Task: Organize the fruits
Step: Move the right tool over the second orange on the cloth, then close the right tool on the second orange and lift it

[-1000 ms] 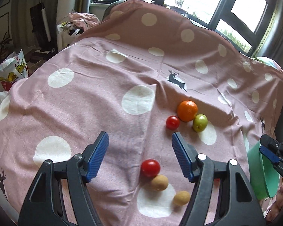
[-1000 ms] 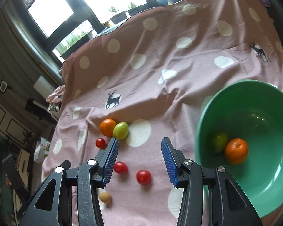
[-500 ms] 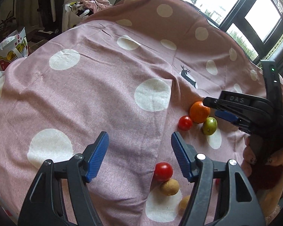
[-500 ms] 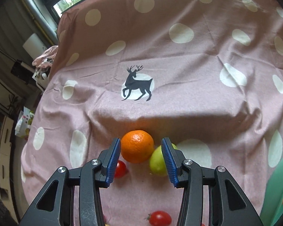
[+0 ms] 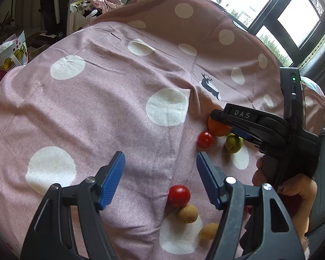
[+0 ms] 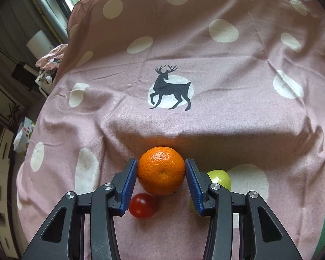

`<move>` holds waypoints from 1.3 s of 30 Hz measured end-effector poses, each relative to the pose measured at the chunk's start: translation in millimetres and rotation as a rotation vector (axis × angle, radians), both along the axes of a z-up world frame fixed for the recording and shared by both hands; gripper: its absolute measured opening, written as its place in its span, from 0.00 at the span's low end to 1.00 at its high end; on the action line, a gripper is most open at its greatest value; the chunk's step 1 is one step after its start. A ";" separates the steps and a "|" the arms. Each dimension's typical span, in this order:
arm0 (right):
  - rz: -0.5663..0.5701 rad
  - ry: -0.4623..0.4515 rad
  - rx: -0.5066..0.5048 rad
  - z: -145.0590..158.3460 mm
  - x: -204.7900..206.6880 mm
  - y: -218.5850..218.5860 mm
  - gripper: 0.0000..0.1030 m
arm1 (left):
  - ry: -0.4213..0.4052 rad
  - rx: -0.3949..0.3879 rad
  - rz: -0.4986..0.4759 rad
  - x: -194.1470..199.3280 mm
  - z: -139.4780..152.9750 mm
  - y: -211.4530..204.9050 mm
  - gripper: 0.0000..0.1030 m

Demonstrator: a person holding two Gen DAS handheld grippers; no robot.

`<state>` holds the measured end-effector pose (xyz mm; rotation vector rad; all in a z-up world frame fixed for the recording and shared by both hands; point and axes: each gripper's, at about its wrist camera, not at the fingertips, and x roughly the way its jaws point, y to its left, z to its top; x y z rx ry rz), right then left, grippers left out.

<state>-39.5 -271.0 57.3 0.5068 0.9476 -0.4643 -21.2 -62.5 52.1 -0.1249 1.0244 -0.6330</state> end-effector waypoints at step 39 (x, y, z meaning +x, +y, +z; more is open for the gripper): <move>-0.055 -0.111 0.249 16.4 -176.7 6.0 0.45 | -0.017 0.010 -0.221 -60.8 7.2 -39.8 0.53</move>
